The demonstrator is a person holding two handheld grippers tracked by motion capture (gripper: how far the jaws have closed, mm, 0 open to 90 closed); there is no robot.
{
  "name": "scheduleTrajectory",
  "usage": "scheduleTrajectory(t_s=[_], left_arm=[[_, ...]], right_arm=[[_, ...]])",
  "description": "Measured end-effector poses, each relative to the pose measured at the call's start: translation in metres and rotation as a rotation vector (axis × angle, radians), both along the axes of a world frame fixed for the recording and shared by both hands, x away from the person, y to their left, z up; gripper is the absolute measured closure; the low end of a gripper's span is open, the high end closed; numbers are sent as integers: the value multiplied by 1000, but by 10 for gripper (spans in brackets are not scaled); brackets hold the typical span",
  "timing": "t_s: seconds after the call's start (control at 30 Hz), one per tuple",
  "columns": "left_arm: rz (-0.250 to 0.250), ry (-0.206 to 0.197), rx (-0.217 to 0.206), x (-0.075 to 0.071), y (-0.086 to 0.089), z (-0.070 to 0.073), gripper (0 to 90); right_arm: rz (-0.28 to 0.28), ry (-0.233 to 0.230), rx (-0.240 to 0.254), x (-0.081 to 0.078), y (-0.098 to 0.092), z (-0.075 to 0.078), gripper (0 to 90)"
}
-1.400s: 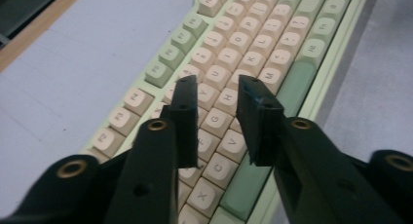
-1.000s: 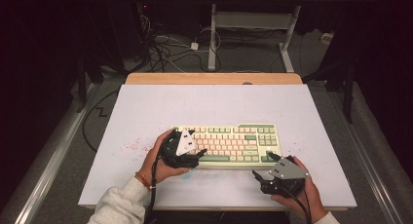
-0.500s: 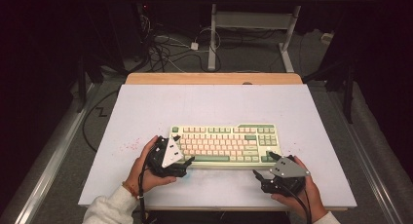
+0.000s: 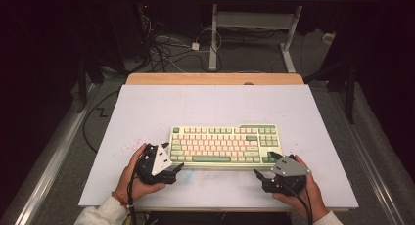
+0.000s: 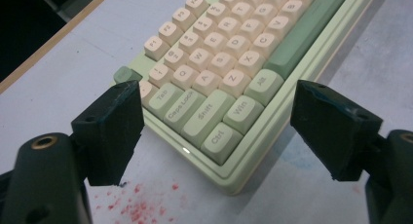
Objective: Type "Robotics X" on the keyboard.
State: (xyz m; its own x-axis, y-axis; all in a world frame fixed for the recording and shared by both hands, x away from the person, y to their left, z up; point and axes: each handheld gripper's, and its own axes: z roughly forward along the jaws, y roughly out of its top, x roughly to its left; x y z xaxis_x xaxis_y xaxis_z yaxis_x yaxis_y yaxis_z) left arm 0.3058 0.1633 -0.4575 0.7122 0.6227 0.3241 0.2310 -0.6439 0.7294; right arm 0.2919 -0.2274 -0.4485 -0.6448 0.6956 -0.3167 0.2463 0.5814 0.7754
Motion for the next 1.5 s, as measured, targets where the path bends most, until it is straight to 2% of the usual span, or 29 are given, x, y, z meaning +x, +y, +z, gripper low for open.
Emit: scheduleTrajectory(t_s=[0.2, 0.43, 0.53, 0.6, 0.73, 0.83, 0.93, 1.07, 1.23, 1.5], left_arm=[[13, 16, 0, -4, 9, -5, 173], [28, 46, -6, -8, 16, -11, 173], [33, 52, -19, -9, 17, -12, 173], [30, 55, -12, -10, 17, -12, 173], [37, 57, -14, -10, 18, -13, 173], [41, 56, -13, -10, 19, -12, 173], [42, 59, -9, -9, 19, -13, 173], [43, 59, -4, -9, 19, -13, 173], [41, 60, -6, -9, 19, -14, 173], [32, 75, 7, -8, 18, -15, 176]], right_arm=[[5, 2, 17, 10, 4, 4, 250], [15, 28, 44, 27, 15, 9, 289], [26, 45, 59, 34, 19, 11, 365], [31, 49, 63, 38, 22, 13, 401], [47, 59, 87, 47, 29, 18, 531], [53, 78, 81, 55, 36, 20, 640], [72, 99, 49, 62, 44, 20, 760], [121, 128, 36, 69, 58, 20, 878], [132, 133, 15, 76, 73, 17, 900], [130, 168, -13, 92, 86, 13, 900]])
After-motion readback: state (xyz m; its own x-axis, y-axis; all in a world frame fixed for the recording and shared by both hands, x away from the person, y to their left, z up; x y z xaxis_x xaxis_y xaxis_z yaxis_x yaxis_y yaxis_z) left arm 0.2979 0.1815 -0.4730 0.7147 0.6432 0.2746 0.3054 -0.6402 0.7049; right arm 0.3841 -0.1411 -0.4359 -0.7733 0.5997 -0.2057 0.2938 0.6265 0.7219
